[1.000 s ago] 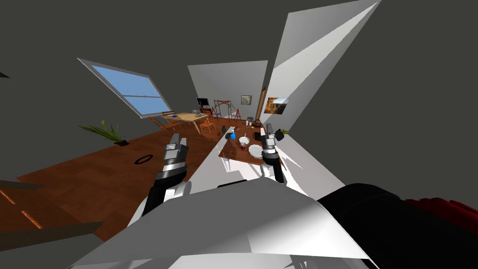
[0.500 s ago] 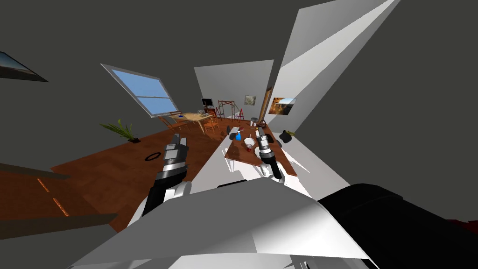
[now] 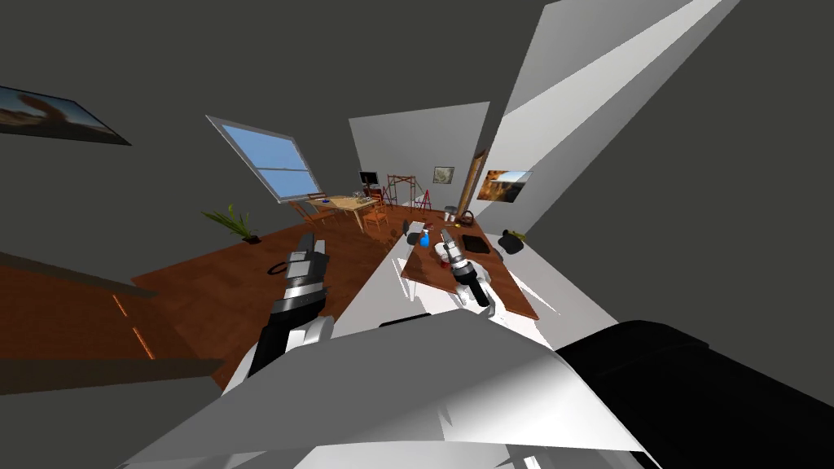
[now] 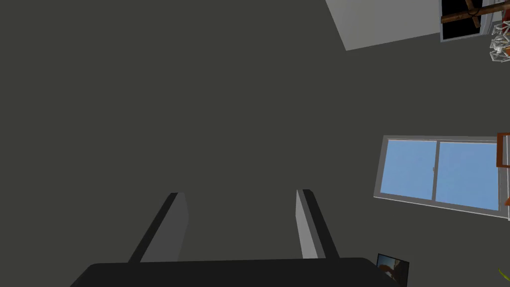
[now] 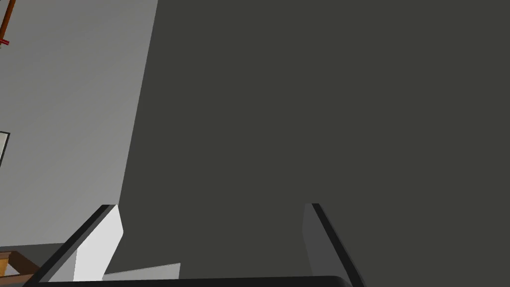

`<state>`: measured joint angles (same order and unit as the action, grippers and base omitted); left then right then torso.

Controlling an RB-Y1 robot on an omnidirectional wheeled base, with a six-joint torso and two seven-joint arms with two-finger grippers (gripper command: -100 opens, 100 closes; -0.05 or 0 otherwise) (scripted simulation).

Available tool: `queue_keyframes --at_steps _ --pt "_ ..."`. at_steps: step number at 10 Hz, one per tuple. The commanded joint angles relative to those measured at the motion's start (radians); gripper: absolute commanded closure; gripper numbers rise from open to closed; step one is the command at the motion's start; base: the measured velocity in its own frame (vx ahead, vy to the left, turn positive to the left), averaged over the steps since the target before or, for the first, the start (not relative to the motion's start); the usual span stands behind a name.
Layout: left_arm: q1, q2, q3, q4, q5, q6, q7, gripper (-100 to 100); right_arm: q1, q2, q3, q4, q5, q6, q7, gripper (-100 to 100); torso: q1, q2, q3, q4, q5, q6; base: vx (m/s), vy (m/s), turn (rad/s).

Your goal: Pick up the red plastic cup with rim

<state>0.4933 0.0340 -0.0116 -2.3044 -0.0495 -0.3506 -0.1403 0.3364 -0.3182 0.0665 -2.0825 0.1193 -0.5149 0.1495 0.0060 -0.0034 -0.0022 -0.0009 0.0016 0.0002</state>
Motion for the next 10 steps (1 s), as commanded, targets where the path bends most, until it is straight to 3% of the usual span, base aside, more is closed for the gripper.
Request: queue_keyframes --at_steps 1,2,3,4,7,10 --pt "0.0 0.0 0.0 0.0 0.0 0.0 0.0 0 -0.026 -0.05 0.014 0.05 0.01 0.004 0.02 -100 0.0 0.0 0.0 0.0 0.0 0.0 0.045 0.109 0.117" --pt "0.0 0.0 0.0 0.0 0.0 0.0 0.0 0 -0.026 -0.054 0.014 0.059 0.01 0.004 0.02 -100 0.001 0.0 0.0 0.0 0.0 0.0 0.044 0.086 0.063" --pt "0.0 0.0 0.0 0.0 0.0 0.0 0.0 0 -0.04 -0.097 0.028 0.099 0.02 0.002 0.037 -100 0.0 0.001 0.001 0.0 0.0 0.0 0.036 0.11 0.146" --pt "0.0 0.0 0.0 0.0 0.0 0.0 0.0 0 -0.04 -0.102 0.028 0.109 0.02 0.002 0.037 -100 0.001 0.001 0.001 0.0 0.0 0.0 0.049 0.091 0.054" --pt "0.0 0.0 0.0 0.0 0.0 0.0 0.0 0 -0.065 -0.193 0.06 0.2 0.045 -0.001 0.072 -100 0.0 0.0 0.0 0.0 0.0 0.0 0.062 0.103 0.104" --pt "0.0 0.0 0.0 0.0 0.0 0.0 0.0 0 -0.075 -0.252 0.078 0.272 0.062 -0.003 0.089 -100 0.001 0.001 0.001 0.0 0.0 0.0 0.045 0.087 0.096"
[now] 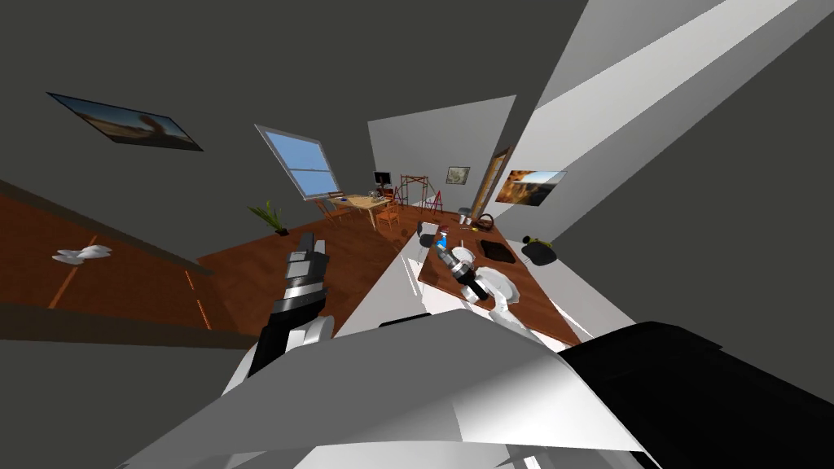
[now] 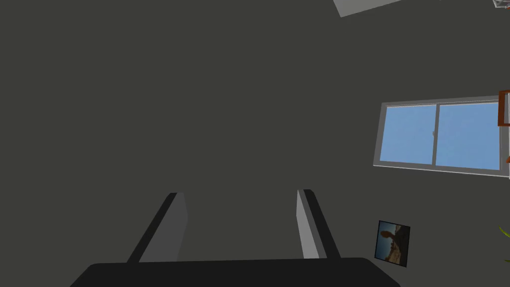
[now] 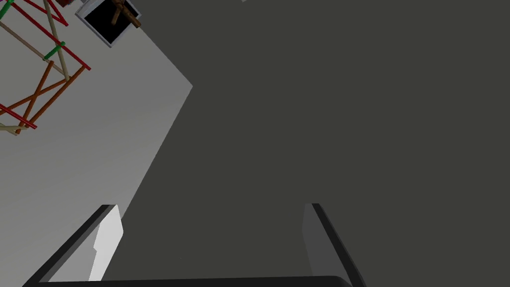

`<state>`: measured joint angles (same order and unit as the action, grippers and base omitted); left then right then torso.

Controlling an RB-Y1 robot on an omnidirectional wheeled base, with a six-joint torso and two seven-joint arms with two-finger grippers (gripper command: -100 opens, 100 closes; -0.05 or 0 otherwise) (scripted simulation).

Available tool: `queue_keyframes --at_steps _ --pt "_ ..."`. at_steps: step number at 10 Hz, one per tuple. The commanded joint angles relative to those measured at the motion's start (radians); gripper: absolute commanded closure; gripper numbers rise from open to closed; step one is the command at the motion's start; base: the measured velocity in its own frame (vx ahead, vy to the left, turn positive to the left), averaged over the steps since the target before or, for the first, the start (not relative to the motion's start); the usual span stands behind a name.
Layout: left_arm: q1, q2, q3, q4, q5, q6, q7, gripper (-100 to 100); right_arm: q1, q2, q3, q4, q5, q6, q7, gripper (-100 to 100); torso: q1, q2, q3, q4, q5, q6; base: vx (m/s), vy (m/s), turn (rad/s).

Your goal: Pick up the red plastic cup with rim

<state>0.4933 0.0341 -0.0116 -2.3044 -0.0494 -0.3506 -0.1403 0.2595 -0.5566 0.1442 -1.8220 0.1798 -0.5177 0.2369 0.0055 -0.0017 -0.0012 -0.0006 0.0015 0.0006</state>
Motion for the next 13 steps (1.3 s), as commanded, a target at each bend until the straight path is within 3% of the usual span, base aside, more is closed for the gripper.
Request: queue_keyframes --at_steps 1,4,7,8,11,12,13 --pt "0.0 0.0 0.0 0.0 0.0 0.0 0.0 0 -0.007 -0.05 0.021 0.05 0.019 -0.002 0.019 -100 0.0 0.0 0.0 0.0 0.0 0.0 0.048 0.089 0.127" --pt "0.0 0.0 0.0 0.0 0.0 0.0 0.0 0 -0.015 -0.114 0.043 0.129 0.039 -0.005 0.036 -100 0.0 0.0 0.0 0.0 0.0 0.0 0.047 0.077 0.088" --pt "0.0 0.0 0.0 0.0 0.0 0.0 0.0 0 -0.025 -0.203 0.091 0.216 0.085 -0.012 0.068 -100 -0.001 0.0 0.0 0.0 0.0 0.0 0.045 0.072 0.116" --pt "0.0 0.0 0.0 0.0 0.0 0.0 0.0 0 -0.025 -0.212 0.091 0.249 0.085 -0.012 0.068 -100 -0.001 0.001 0.0 0.0 0.0 0.0 0.026 0.057 0.078" --pt "0.0 0.0 0.0 0.0 0.0 0.0 0.0 0 -0.029 -0.295 0.143 0.342 0.136 -0.02 0.099 -100 -0.002 0.001 0.001 0.0 0.0 0.0 0.038 0.056 0.106" --pt "0.0 0.0 0.0 0.0 0.0 0.0 0.0 0 -0.029 -0.305 0.143 0.371 0.136 -0.02 0.099 -100 -0.001 0.001 0.001 0.0 0.0 0.0 0.027 0.051 0.074" --pt "0.0 0.0 0.0 0.0 0.0 0.0 0.0 0 -0.029 -0.35 0.169 0.398 0.164 -0.024 0.113 -100 -0.002 0.002 0.001 0.001 0.0 0.0 0.029 0.051 0.114"
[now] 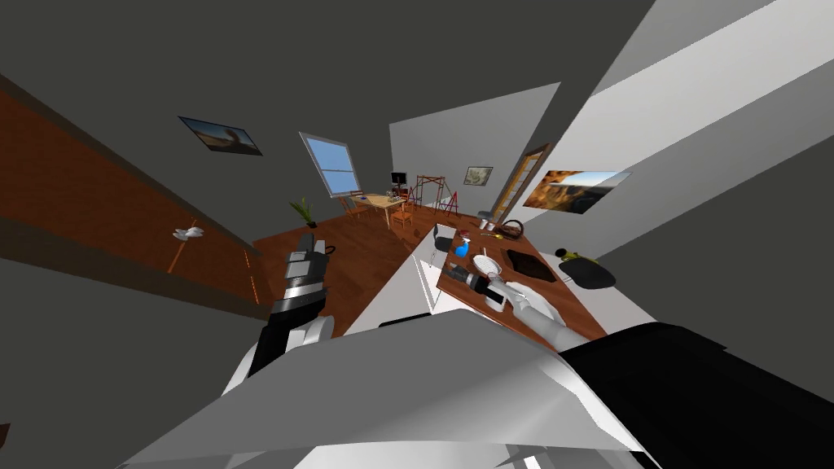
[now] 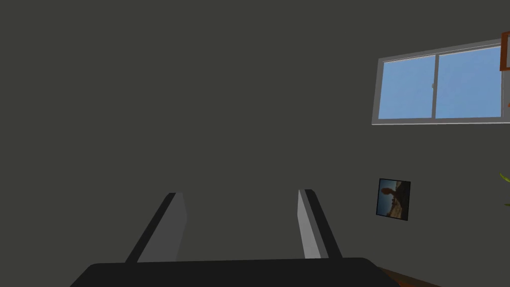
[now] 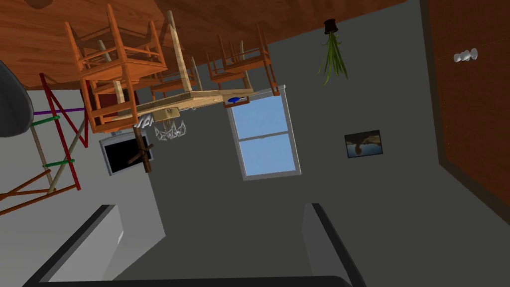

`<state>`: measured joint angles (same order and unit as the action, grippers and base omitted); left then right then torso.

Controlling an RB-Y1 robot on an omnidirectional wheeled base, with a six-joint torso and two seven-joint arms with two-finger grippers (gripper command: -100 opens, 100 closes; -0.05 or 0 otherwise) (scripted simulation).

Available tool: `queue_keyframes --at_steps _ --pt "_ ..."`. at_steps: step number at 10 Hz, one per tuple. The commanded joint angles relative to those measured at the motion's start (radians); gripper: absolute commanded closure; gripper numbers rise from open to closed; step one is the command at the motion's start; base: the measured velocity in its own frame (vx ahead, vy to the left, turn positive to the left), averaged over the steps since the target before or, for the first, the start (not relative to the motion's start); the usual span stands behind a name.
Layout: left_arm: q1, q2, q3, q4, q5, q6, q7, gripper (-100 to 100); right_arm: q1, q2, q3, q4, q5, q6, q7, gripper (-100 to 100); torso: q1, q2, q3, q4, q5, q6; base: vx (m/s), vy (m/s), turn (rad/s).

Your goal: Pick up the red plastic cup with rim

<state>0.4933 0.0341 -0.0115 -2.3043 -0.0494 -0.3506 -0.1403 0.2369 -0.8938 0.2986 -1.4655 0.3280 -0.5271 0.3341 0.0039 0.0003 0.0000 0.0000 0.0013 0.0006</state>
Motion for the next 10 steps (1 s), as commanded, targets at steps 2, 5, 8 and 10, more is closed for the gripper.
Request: queue_keyframes --at_steps 2,5,8,10 --pt "0.0 0.0 0.0 0.0 0.0 0.0 0.0 0 -0.007 -0.013 0.015 0.07 0.016 -0.015 0.016 -100 -0.001 0.0 0.0 0.0 0.0 0.0 0.02 0.025 0.035" --pt "0.0 0.0 0.0 0.0 0.0 0.0 0.0 0 -0.006 -0.057 0.041 0.134 0.044 -0.019 0.029 -100 -0.002 0.001 0.0 0.0 -0.001 0.0 0.018 0.022 0.065" --pt "0.0 0.0 0.0 0.0 0.0 0.0 0.0 0 -0.004 -0.142 0.09 0.225 0.101 -0.026 0.054 -100 -0.002 0.001 0.0 0.0 0.0 0.0 0.024 0.032 0.107" --pt "0.0 0.0 0.0 0.0 0.0 0.0 0.0 0 -0.003 -0.182 0.113 0.292 0.13 -0.029 0.065 -100 -0.002 0.001 0.0 0.0 0.0 0.001 0.03 0.024 0.091"
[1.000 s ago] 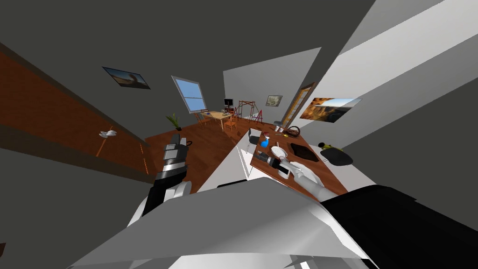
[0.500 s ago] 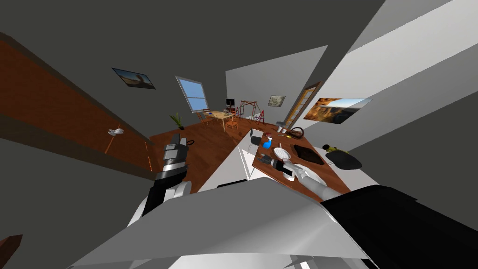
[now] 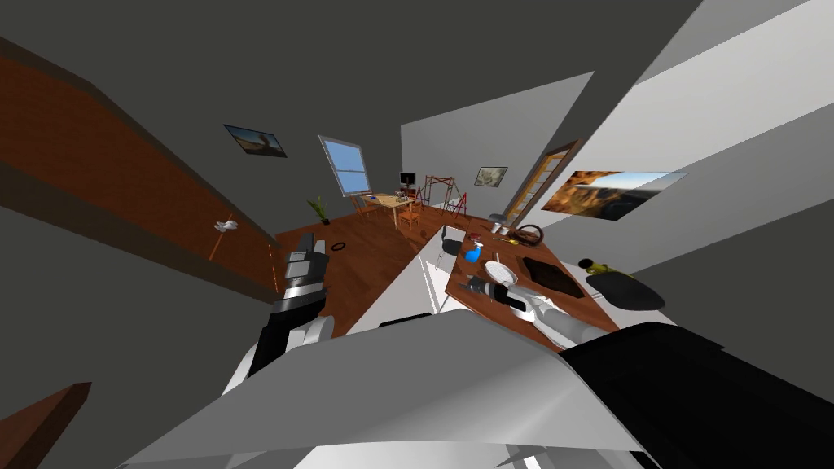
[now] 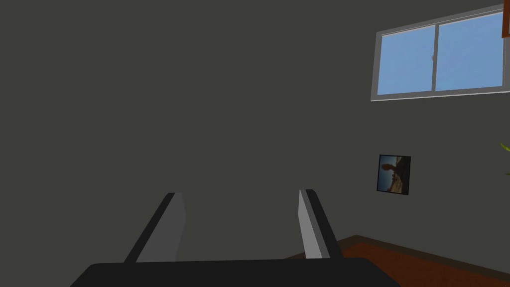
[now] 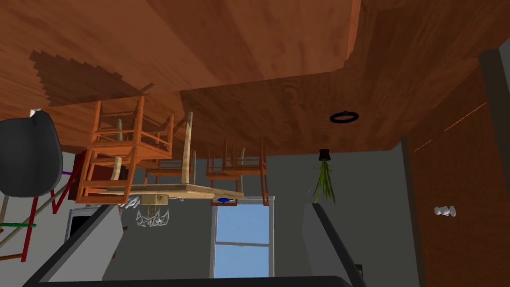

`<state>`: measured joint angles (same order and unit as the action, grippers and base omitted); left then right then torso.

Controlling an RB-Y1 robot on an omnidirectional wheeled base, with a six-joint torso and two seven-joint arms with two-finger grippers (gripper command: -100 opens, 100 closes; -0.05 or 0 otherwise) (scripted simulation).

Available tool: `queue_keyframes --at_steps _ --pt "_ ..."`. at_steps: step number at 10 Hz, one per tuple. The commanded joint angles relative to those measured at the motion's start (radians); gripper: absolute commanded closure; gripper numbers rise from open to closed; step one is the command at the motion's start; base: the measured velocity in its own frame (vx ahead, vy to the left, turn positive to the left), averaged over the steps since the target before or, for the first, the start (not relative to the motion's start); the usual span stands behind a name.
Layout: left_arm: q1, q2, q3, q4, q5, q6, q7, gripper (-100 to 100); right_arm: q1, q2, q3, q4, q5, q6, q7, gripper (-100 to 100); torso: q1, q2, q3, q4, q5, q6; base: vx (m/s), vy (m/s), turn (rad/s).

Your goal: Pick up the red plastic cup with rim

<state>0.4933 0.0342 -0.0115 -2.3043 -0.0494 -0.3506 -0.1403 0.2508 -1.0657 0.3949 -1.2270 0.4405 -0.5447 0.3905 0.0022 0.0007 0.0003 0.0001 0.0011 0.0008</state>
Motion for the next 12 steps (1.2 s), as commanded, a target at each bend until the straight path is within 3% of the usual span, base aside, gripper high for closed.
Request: queue_keyframes --at_steps 1,2,3,4,5,6,7,8,10,12 --pt "0.0 0.0 0.0 0.0 0.0 0.0 0.0 0 -0.017 -0.01 0.017 0.05 0.018 -0.012 0.009 -100 0.0 0.0 0.0 0.0 0.0 0.0 0.023 0.017 0.062" --pt "0.0 0.0 0.0 0.0 0.0 0.0 0.0 0 -0.017 -0.01 0.017 0.067 0.018 -0.012 0.009 -100 0.0 0.0 0.0 0.0 0.0 0.0 0.009 0.008 -0.004" --pt "0.0 0.0 0.0 0.0 0.0 0.0 0.0 0 -0.015 -0.049 0.038 0.108 0.046 -0.015 0.019 -100 -0.001 0.001 0.001 0.0 0.0 0.001 0.015 0.02 0.135" --pt "0.0 0.0 0.0 0.0 0.0 0.0 0.0 0 -0.015 -0.049 0.038 0.094 0.046 -0.015 0.019 -100 0.0 0.001 0.001 0.0 0.0 0.0 0.014 0.013 0.048" --pt "0.0 0.0 0.0 0.0 0.0 0.0 0.0 0 -0.015 -0.049 0.038 0.122 0.046 -0.015 0.019 -100 -0.001 0.001 0.0 0.0 0.0 0.0 0.007 0.006 -0.013" --pt "0.0 0.0 0.0 0.0 0.0 0.0 0.0 0 -0.013 -0.086 0.059 0.167 0.075 -0.018 0.028 -100 -0.001 0.001 0.001 0.0 -0.001 0.001 0.02 0.016 0.123" --pt "0.0 0.0 0.0 0.0 0.0 0.0 0.0 0 -0.013 -0.086 0.059 0.168 0.075 -0.018 0.028 -100 -0.001 0.001 0.001 0.0 0.0 0.0 0.017 0.011 0.06" --pt "0.0 0.0 0.0 0.0 0.0 0.0 0.0 0 -0.011 -0.121 0.078 0.197 0.103 -0.021 0.036 -100 -0.001 0.001 0.0 0.0 0.0 0.0 0.015 0.018 0.099" --pt "0.0 0.0 0.0 0.0 0.0 0.0 0.0 0 -0.005 -0.176 0.113 0.305 0.156 -0.026 0.05 -100 0.0 0.001 0.0 0.0 0.0 0.0 0.02 0.021 0.16" --pt "0.0 0.0 0.0 0.0 0.0 0.0 0.0 0 -0.002 -0.211 0.129 0.34 0.181 -0.029 0.055 -100 -0.001 0.001 0.001 0.0 0.0 0.001 0.011 0.01 0.049"
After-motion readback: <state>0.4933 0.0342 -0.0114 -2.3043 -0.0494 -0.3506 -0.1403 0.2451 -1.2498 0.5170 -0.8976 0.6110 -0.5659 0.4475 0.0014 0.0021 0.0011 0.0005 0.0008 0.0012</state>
